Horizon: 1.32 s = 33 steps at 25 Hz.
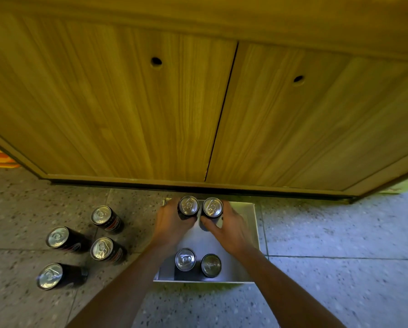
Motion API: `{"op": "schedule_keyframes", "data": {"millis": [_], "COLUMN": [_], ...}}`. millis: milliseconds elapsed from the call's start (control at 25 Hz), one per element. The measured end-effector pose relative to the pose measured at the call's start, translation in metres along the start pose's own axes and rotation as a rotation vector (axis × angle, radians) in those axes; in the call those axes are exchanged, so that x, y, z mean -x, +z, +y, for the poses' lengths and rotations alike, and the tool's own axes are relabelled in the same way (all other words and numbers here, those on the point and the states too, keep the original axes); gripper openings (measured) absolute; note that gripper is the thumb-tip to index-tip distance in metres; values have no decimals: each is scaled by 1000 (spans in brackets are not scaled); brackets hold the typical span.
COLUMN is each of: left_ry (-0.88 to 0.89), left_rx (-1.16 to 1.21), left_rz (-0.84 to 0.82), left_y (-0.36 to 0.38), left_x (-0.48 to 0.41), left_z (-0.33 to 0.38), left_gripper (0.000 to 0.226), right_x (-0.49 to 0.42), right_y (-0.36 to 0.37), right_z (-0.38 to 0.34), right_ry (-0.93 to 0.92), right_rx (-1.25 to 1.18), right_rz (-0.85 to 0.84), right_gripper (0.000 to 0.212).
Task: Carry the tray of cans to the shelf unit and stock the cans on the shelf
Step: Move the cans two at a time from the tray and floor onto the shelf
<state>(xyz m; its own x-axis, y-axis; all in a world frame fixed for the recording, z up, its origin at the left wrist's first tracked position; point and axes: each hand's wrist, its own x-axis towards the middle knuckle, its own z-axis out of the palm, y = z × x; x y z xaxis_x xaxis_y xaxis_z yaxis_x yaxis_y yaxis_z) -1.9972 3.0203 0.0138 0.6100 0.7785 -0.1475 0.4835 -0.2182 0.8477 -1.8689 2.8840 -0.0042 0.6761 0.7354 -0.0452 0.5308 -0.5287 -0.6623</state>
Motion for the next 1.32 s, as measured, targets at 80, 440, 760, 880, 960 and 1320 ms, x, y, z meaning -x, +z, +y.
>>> {"op": "schedule_keyframes", "data": {"millis": [80, 440, 760, 880, 960, 1320], "left_ry": [34, 178, 313, 374, 417, 428], "left_rx": [-40, -61, -87, -74, -74, -53], "left_rz": [-8, 43, 8, 27, 53, 195], "left_y": [-35, -244, -443, -502, -529, -546], "left_x": [8, 57, 88, 82, 74, 25], "left_z": [40, 342, 631, 718, 763, 814], "left_gripper": [42, 57, 56, 50, 40, 41], "right_x": [5, 33, 36, 23, 12, -47], "right_y": [-37, -309, -570, -643, -680, -724], "right_z": [-36, -289, -523, -594, -629, -656], "right_ry": [-7, -119, -189, -236, -258, -255], "right_rx": [19, 107, 128, 141, 144, 78], "right_rz": [25, 133, 307, 390, 459, 483], "right_gripper": [56, 67, 69, 70, 68, 68]}}
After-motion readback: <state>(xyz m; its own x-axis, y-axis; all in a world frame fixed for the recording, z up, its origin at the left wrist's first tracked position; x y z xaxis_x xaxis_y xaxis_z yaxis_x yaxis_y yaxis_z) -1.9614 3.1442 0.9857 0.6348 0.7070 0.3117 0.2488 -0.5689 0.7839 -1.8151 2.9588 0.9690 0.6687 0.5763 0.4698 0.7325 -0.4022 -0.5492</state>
